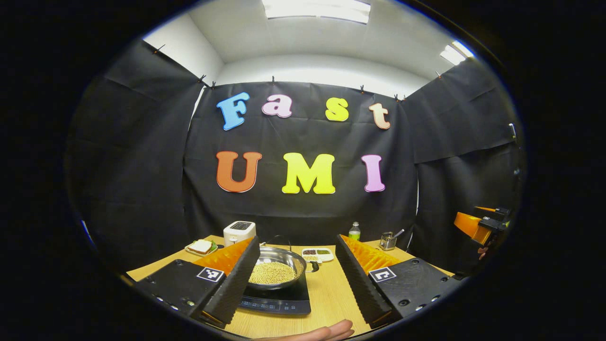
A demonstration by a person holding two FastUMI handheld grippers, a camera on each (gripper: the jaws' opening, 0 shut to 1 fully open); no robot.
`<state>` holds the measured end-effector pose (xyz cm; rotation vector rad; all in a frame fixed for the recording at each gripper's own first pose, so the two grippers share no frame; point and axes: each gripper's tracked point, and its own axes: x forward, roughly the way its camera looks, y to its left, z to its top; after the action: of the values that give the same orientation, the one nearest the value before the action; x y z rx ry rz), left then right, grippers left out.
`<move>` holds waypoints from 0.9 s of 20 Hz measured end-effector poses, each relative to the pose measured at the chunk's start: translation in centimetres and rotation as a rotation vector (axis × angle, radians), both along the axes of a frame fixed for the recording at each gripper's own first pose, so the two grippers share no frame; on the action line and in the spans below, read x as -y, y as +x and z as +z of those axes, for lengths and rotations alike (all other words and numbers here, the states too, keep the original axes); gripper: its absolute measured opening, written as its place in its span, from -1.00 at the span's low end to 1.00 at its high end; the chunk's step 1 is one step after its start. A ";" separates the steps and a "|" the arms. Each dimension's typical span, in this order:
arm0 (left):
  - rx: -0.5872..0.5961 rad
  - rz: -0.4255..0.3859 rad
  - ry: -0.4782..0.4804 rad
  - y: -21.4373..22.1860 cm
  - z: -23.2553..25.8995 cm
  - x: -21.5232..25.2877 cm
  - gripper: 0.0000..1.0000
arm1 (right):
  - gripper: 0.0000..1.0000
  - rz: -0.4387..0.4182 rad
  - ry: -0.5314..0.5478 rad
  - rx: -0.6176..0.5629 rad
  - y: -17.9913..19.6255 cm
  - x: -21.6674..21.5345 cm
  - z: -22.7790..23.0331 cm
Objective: First push the handle of the pot to place it horizontally, then grasp the pot with both hands and set it on the induction cooktop.
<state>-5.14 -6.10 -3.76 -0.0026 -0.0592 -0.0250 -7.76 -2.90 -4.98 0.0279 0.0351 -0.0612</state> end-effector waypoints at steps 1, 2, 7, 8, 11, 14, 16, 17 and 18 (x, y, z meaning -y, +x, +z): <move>0.002 0.000 -0.002 0.0 0.0 -0.1 0.90 | 0.92 0.011 0.000 0.004 -0.2 -0.3 0.1; 0.001 0.001 -0.004 0.0 0.0 -0.1 0.90 | 0.93 0.023 0.006 0.006 -0.2 -0.6 0.2; -0.006 -0.001 0.024 0.2 -0.5 0.0 0.91 | 0.93 0.062 0.013 0.015 -0.2 -1.7 0.0; -0.005 0.003 0.034 0.1 -0.5 0.0 0.90 | 0.93 0.069 0.009 0.016 -0.2 -2.0 0.0; -0.004 0.012 0.062 0.2 -0.8 0.0 0.90 | 0.92 0.080 -0.010 0.015 -0.2 -2.6 -0.1; -0.021 0.001 0.064 0.1 -1.2 0.4 0.90 | 0.92 0.091 -0.018 0.021 -0.2 -3.2 0.1; -0.025 0.009 0.069 0.1 -1.2 0.0 0.91 | 0.92 0.101 -0.018 0.024 -0.2 -3.7 0.2; -0.023 0.014 0.070 0.2 -1.1 -0.1 0.90 | 0.92 0.102 -0.019 0.023 -0.2 -3.7 0.1; -0.019 0.015 0.070 0.1 -1.0 -0.2 0.90 | 0.92 0.102 -0.020 0.023 -0.2 -3.7 0.0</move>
<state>-5.01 -5.91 -4.72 0.0671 -0.0390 -0.0125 -7.93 0.84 -4.95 0.0063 0.0132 0.0411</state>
